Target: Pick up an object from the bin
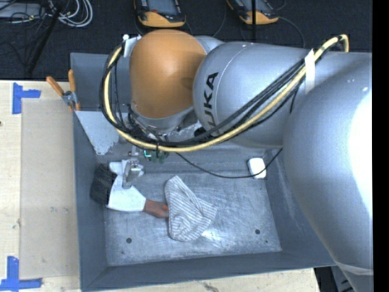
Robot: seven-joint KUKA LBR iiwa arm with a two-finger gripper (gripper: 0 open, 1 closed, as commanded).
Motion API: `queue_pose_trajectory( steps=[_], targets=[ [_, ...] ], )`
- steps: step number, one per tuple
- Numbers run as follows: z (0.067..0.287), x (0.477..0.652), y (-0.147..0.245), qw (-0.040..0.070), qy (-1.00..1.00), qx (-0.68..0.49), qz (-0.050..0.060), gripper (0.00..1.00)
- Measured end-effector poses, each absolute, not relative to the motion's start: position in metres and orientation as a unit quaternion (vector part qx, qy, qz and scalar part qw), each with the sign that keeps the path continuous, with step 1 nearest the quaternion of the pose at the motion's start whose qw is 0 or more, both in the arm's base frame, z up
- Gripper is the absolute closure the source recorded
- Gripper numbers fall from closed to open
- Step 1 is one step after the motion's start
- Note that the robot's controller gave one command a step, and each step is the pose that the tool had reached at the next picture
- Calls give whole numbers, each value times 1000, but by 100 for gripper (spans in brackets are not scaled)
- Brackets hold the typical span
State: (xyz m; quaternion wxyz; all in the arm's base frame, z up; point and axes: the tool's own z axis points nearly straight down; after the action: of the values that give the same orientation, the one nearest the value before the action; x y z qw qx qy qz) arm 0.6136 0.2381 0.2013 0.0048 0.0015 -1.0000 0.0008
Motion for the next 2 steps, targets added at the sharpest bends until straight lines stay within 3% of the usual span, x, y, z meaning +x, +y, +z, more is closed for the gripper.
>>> queue_pose_trajectory(
  steps=[1, 2],
  targets=[
    [206, 616, 237, 1, -1000, 0, 0, 0],
    [135, 560, 214, 0, -1000, 27, 0, 0]
  ],
)
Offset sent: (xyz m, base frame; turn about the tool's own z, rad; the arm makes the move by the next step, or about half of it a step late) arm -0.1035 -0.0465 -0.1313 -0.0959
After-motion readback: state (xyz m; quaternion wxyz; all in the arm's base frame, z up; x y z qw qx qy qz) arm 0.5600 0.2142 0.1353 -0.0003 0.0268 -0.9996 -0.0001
